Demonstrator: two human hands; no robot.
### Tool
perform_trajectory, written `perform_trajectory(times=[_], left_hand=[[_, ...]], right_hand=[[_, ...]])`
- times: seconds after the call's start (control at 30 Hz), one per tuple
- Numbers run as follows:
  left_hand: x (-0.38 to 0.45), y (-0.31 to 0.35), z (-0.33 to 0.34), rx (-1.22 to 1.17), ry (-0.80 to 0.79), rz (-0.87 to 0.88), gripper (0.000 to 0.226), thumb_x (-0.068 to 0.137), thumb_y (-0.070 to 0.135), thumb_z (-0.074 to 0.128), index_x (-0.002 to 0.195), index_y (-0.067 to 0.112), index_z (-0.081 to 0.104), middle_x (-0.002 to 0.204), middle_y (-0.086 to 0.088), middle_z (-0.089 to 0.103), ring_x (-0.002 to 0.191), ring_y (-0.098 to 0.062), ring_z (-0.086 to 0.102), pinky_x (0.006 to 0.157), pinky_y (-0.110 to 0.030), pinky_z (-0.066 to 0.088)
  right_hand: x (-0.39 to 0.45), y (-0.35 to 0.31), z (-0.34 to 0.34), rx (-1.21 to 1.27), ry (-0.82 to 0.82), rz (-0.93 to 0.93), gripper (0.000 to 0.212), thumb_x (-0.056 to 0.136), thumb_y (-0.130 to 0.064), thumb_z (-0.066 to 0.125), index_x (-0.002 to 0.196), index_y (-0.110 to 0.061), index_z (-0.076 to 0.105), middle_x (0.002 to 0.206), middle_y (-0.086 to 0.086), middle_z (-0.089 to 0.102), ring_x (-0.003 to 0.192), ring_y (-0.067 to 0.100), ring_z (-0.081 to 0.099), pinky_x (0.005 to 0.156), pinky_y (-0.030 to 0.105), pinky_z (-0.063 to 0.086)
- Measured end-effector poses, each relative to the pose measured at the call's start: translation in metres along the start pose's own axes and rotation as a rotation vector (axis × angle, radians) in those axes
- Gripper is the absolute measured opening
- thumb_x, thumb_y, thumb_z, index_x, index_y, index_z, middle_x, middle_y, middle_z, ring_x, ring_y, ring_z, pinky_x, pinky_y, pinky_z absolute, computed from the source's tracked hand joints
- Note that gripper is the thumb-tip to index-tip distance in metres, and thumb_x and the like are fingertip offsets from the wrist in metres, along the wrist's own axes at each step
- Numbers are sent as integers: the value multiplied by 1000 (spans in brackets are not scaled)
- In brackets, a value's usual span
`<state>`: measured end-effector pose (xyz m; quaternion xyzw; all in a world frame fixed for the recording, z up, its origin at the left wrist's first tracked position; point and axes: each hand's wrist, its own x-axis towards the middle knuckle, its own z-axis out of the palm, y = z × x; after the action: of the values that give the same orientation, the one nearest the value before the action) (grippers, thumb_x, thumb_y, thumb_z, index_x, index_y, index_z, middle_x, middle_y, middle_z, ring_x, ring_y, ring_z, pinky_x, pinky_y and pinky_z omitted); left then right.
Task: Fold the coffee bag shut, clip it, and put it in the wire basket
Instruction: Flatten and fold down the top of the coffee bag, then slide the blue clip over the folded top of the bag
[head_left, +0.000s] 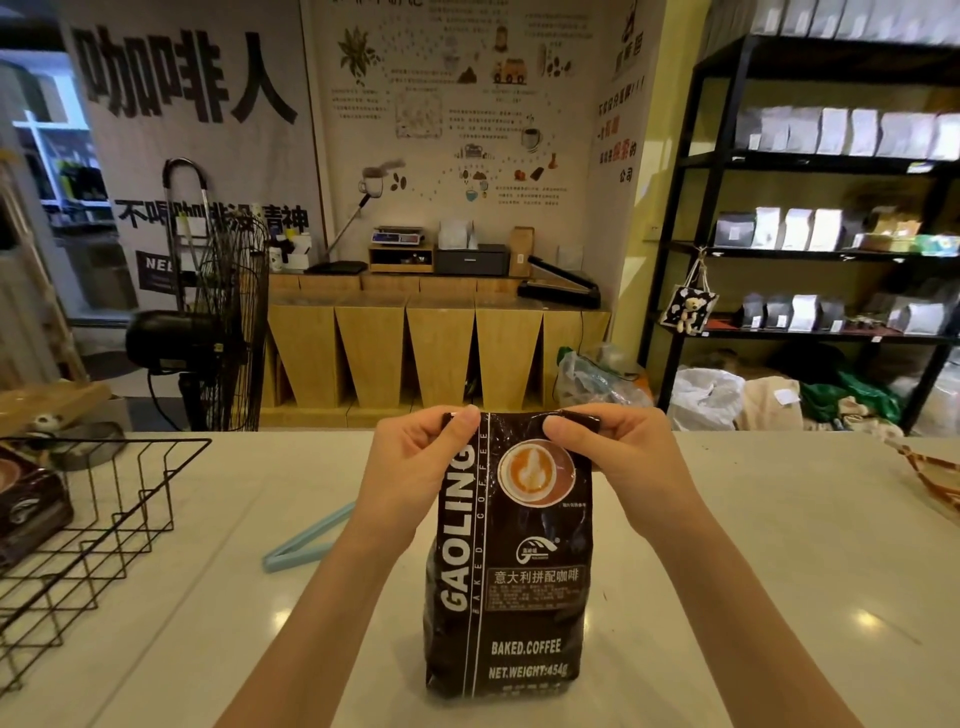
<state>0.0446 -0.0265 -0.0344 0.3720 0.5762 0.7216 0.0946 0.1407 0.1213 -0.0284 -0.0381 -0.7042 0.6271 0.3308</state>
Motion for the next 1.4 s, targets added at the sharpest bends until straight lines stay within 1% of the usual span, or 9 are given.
perform_trajectory(times=[0.17,0.27,0.37,0.53,0.67,0.77,1.1,1.27,1.4], left_hand=[[0,5,-6,149,-92,-9,22,85,26,48,86,17,68,68,8,73,68,-4,67,62,-13,51],[3,5,-26,462,-169,-49,46,75,54,44,111,29,59,100,12,70,96,-2,63,85,-25,49],[8,1,-68,757,-157,-98,58,65,69,48,115,40,55,125,16,56,116,-7,48,99,-37,38],[8,-44,-133,1021,-32,-240,38,75,35,65,111,26,60,129,3,56,121,-16,46,103,-38,34],[5,-89,-147,1180,-190,-480,35,69,31,72,103,25,65,130,-3,54,117,-20,48,97,-33,36],[5,-100,-149,1202,-236,-577,36,69,26,72,104,24,63,130,-5,49,113,-22,47,94,-33,38],[10,-96,-150,1329,-215,-489,16,79,19,62,95,16,63,113,-9,59,99,-22,53,83,-31,44],[14,-43,-122,941,-10,-214,15,84,19,56,98,18,60,102,-2,62,93,-17,56,80,-31,45],[8,4,-96,682,17,14,14,83,21,55,94,26,61,95,6,65,90,-6,59,77,-23,46]], right_hand=[[0,0,1,-11,-2,-13,8,75,-5,65,75,-11,71,56,-6,72,55,8,68,51,15,51],[0,0,3,-29,-17,-19,8,76,-7,65,76,-12,71,57,-7,72,56,8,68,52,15,51],[1,3,2,-25,4,-15,11,76,-7,65,73,-15,71,57,-6,72,56,9,68,53,16,53],[4,9,-1,-17,36,5,10,75,-12,66,72,-20,71,61,-4,74,60,12,70,57,19,56],[4,9,0,-29,35,-1,11,75,-13,66,70,-22,71,60,-6,73,59,10,69,56,18,56],[4,10,0,-28,35,-6,10,74,-15,66,70,-22,71,61,-6,73,60,10,69,57,18,56],[6,11,0,1,22,-5,11,75,-11,66,70,-19,70,59,-5,73,57,10,69,55,18,55],[7,11,-3,14,14,1,7,73,-14,67,71,-20,71,60,-4,73,59,11,69,56,19,55],[6,11,-3,10,16,-12,6,74,-12,66,74,-15,72,60,-3,73,58,12,69,55,19,55]])
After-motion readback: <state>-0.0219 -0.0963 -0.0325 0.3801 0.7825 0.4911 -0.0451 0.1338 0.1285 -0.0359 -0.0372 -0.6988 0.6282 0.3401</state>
